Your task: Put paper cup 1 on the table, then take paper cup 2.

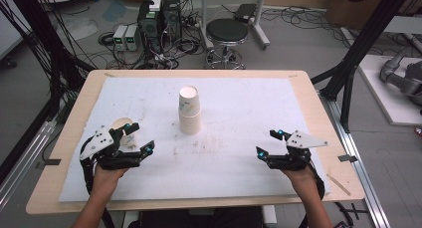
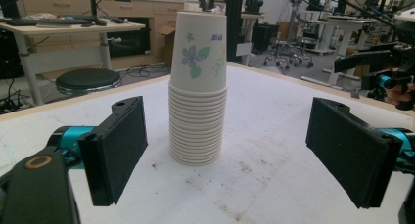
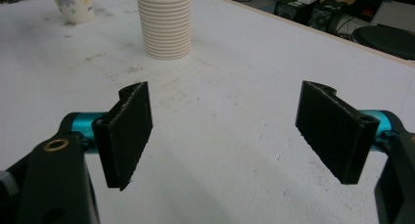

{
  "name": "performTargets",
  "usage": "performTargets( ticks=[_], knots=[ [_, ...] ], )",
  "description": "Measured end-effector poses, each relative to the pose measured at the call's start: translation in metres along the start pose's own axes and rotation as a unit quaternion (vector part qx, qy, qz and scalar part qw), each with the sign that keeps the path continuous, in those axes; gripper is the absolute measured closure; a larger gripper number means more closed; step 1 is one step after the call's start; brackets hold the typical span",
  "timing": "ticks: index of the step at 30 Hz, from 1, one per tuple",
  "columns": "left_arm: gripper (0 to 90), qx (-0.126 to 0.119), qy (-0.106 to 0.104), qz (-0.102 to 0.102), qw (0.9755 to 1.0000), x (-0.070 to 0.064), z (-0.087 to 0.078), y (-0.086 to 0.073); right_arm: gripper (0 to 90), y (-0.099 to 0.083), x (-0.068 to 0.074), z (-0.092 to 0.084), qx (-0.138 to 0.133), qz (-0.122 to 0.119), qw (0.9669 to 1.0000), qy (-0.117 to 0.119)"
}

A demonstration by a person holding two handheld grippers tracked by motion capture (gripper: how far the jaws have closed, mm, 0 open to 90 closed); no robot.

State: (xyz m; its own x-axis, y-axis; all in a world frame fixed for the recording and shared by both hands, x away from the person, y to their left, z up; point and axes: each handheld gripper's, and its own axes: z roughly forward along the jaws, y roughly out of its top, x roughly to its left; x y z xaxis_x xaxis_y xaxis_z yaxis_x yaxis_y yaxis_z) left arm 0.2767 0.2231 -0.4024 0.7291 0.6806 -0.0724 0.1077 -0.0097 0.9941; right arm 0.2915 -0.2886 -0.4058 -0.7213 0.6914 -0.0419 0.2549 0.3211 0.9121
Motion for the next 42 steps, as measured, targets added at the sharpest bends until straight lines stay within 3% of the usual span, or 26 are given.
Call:
performTargets(
  ticks=[15,32,42],
  knots=[
    [15.2,0.012,-0.005,-0.015,0.9998,0.005,0.008,0.003,22.1,0.000,0.000,0.003,0.002,-0.001,1.0000,0.004],
    [15.3,0.029,-0.025,0.004,0.9992,0.005,0.046,0.044,22.2,0.000,-0.003,-0.003,-0.005,0.000,1.0000,0.006],
    [15.3,0.046,-0.021,0.012,0.9986,0.007,0.070,0.060,22.2,0.000,-0.003,-0.003,-0.004,0.001,1.0000,0.006]
  ],
)
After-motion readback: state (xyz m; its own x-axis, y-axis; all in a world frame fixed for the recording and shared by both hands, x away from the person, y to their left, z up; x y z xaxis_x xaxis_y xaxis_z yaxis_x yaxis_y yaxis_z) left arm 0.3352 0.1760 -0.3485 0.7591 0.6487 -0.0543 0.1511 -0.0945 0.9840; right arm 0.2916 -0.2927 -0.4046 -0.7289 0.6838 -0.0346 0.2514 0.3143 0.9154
